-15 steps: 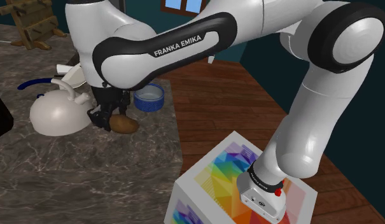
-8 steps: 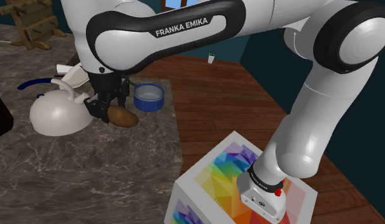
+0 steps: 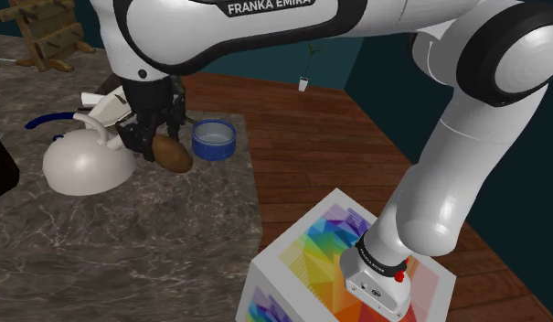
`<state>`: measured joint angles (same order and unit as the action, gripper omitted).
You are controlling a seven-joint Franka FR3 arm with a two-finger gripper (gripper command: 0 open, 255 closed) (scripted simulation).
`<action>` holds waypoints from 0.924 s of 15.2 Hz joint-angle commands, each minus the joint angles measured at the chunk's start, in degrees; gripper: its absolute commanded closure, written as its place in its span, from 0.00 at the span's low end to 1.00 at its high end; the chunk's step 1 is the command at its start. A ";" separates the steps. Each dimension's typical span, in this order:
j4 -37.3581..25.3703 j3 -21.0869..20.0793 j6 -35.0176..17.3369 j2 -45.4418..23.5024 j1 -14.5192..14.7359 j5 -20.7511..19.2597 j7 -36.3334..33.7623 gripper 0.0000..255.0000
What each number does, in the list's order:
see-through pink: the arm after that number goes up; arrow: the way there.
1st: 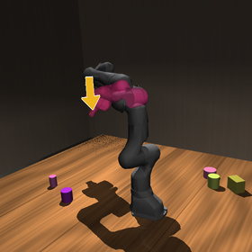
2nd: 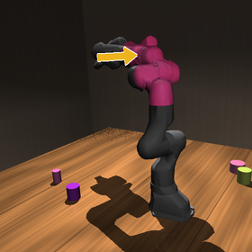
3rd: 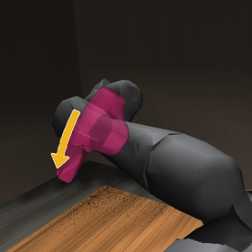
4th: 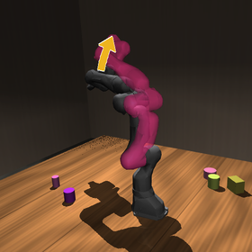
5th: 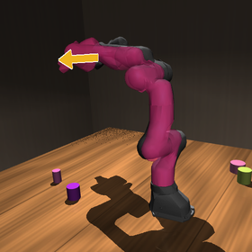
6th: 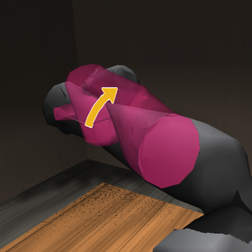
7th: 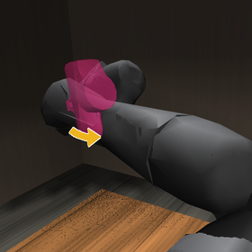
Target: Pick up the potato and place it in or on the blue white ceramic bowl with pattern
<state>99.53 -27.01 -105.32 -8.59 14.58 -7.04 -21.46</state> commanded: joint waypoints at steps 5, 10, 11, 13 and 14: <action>-0.19 2.10 0.79 1.09 -3.09 0.64 5.41 1.00; -0.82 4.86 0.61 0.75 -6.72 0.69 11.82 1.00; -1.16 5.40 0.62 0.51 -7.41 0.65 13.06 1.00; -2.05 6.47 0.72 -0.13 -8.77 0.52 15.50 1.00; -2.60 6.99 0.79 -0.54 -9.44 0.44 16.69 1.00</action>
<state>97.32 -20.70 -104.64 -8.99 6.05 -6.61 -6.44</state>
